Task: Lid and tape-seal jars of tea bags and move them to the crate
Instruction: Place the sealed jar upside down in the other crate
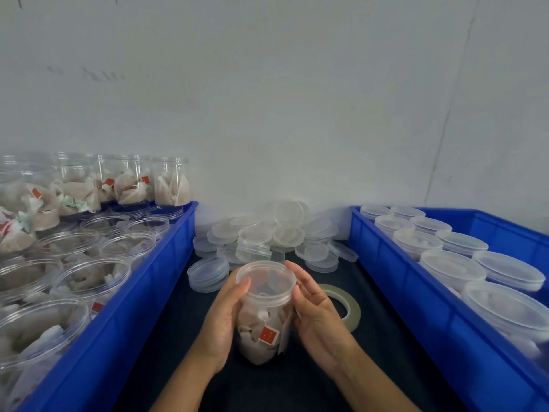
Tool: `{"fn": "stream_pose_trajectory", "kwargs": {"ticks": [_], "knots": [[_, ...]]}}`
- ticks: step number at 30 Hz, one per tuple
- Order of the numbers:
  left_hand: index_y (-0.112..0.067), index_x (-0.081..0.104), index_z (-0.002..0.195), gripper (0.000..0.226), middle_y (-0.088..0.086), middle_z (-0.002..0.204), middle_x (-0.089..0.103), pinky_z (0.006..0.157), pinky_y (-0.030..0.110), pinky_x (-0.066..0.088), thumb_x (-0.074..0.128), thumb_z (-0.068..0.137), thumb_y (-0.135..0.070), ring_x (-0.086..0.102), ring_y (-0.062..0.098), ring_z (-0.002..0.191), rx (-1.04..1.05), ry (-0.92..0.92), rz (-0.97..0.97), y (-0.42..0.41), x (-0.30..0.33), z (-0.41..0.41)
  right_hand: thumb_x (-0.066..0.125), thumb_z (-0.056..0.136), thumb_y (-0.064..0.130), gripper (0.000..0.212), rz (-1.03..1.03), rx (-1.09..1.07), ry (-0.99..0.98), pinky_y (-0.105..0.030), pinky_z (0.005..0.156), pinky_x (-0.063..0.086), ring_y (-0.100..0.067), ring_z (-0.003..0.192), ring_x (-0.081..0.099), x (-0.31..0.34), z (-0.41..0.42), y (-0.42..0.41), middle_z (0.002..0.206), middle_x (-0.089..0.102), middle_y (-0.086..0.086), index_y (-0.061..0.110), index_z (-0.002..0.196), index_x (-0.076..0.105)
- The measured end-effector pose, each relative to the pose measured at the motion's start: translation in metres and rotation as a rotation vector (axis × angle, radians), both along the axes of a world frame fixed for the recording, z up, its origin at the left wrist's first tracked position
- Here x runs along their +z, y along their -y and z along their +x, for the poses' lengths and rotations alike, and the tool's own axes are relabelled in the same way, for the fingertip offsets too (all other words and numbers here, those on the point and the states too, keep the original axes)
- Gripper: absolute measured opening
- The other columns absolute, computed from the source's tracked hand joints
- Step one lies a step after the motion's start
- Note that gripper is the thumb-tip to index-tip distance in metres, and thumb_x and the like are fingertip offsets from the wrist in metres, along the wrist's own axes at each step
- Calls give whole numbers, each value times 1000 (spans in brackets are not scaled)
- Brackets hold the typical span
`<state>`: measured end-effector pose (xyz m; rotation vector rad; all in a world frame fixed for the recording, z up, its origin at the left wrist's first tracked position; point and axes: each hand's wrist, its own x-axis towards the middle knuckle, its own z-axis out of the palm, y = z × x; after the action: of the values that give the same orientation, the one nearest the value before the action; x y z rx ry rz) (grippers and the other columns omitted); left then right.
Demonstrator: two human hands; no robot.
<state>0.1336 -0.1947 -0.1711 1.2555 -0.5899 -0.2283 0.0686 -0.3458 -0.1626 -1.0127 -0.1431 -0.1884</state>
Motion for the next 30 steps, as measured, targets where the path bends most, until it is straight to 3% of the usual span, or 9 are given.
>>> {"fn": "stream_pose_trajectory", "kwargs": {"ticks": [6,10,13,17,21,23,26,28,30], "knots": [[-21,58,127,53,0,121,68,95,34,46,49,84,-51,61,17,117,27,31,92,-1,7,-8,61,84,12,42,-73,-22,-14,-25,82,55,-18,113,64,2,-6,0,126,66,-6,20,124,63],[-27,46,129,104,-6,126,59,93,25,48,70,46,-86,58,5,113,-10,36,292,-7,10,-8,64,83,20,47,-270,-56,-26,-28,90,53,-16,118,61,10,-11,5,129,65,1,28,129,60],[-46,36,120,75,-13,133,43,80,14,46,79,60,-53,48,5,118,14,54,454,-21,5,-8,70,77,25,70,-456,-121,-54,-28,93,51,-12,120,59,15,-13,7,133,60,6,35,141,44],[-43,29,127,92,-13,133,37,104,29,35,86,56,-38,35,8,126,71,76,545,-31,-2,-1,86,67,19,109,-589,-169,-99,-38,108,41,-11,129,46,10,-12,4,133,52,10,38,150,20],[-31,34,137,99,-7,140,44,96,26,40,85,53,-38,44,10,123,36,52,576,-28,-1,-6,86,68,14,111,-605,-245,-128,-18,83,46,-6,123,43,9,-12,-14,129,48,11,39,149,15],[-31,36,136,99,-6,137,49,98,29,43,86,51,-36,48,11,123,74,61,535,-22,0,-13,87,67,14,111,-584,-296,-124,-17,75,49,-4,118,46,9,-14,-24,131,45,7,39,149,16],[-32,40,131,91,-11,126,55,101,34,43,89,54,-35,52,10,120,153,116,499,-9,6,-22,88,64,7,114,-579,-343,-81,-30,92,54,-11,124,48,11,-12,-37,136,44,4,35,148,17],[-25,44,134,80,-5,127,59,103,42,46,86,67,-28,55,12,119,217,178,530,0,13,-26,87,63,2,114,-596,-374,-61,-28,105,44,-13,129,45,15,-11,-41,139,43,2,30,149,17],[-22,49,132,66,-1,123,61,100,44,49,81,74,-24,59,15,114,274,209,549,9,20,-31,87,63,0,113,-600,-384,-65,-26,105,43,-12,128,45,20,-13,-41,138,45,2,29,148,18]]}}
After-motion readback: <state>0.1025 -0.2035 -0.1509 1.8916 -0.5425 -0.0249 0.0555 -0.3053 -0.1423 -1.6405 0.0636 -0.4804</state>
